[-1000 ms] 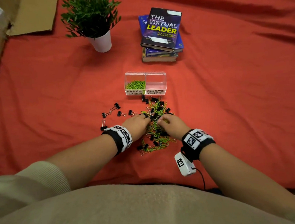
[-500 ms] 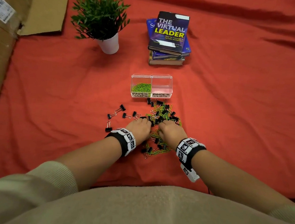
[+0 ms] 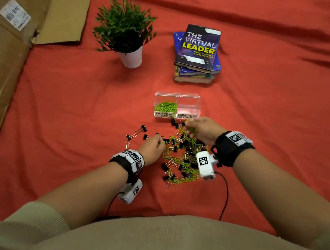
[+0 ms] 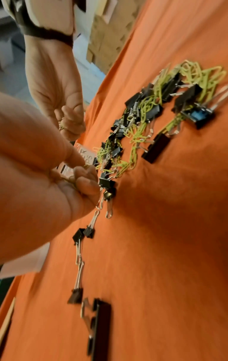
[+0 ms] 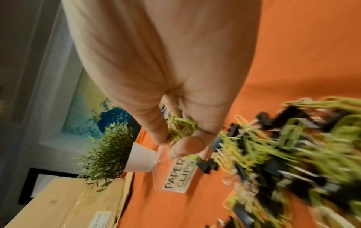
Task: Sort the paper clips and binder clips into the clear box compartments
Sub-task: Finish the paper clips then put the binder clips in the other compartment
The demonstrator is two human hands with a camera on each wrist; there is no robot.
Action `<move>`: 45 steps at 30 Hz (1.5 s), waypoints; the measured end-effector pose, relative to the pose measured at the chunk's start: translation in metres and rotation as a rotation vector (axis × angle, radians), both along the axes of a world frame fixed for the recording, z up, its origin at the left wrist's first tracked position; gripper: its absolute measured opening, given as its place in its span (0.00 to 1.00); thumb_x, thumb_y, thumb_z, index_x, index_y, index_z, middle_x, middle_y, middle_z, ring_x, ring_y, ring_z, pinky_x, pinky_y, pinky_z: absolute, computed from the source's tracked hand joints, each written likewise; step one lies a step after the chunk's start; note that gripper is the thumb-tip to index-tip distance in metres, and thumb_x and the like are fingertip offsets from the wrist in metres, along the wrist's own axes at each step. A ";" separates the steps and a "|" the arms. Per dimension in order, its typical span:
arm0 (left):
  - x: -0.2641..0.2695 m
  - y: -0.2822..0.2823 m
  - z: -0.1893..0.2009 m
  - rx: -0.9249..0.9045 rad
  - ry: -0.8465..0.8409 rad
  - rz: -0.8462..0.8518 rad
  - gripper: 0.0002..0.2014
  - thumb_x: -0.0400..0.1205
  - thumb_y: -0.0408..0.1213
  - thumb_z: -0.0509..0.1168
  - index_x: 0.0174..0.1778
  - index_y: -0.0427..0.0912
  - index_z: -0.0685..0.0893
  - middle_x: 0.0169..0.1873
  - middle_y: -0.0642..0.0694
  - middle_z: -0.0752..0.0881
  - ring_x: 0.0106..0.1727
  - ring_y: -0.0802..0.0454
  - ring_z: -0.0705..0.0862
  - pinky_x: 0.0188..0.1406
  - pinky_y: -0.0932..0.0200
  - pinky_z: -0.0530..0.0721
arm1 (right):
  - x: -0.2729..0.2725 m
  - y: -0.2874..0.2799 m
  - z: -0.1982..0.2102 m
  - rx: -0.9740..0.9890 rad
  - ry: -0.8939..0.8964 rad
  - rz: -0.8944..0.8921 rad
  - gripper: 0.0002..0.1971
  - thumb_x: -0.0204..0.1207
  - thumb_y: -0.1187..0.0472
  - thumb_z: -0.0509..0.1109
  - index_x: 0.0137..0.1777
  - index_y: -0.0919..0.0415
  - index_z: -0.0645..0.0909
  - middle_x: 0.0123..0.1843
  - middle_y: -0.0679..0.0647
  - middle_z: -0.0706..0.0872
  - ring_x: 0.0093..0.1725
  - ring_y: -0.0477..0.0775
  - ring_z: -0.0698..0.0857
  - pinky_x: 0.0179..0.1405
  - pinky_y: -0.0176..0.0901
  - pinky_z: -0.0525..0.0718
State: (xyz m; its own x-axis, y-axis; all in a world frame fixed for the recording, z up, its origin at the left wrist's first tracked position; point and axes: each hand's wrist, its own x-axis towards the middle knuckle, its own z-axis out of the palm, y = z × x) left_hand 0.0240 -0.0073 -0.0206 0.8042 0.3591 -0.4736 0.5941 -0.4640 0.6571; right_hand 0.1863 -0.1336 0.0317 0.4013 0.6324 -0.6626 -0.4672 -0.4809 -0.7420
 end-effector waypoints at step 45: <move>0.018 0.022 -0.009 0.484 -0.041 -0.497 0.14 0.80 0.38 0.64 0.62 0.43 0.78 0.56 0.42 0.78 0.61 0.43 0.75 0.58 0.49 0.75 | -0.043 -0.011 -0.053 -0.441 -0.923 0.793 0.14 0.67 0.57 0.71 0.52 0.50 0.74 0.48 0.53 0.80 0.49 0.55 0.80 0.43 0.51 0.84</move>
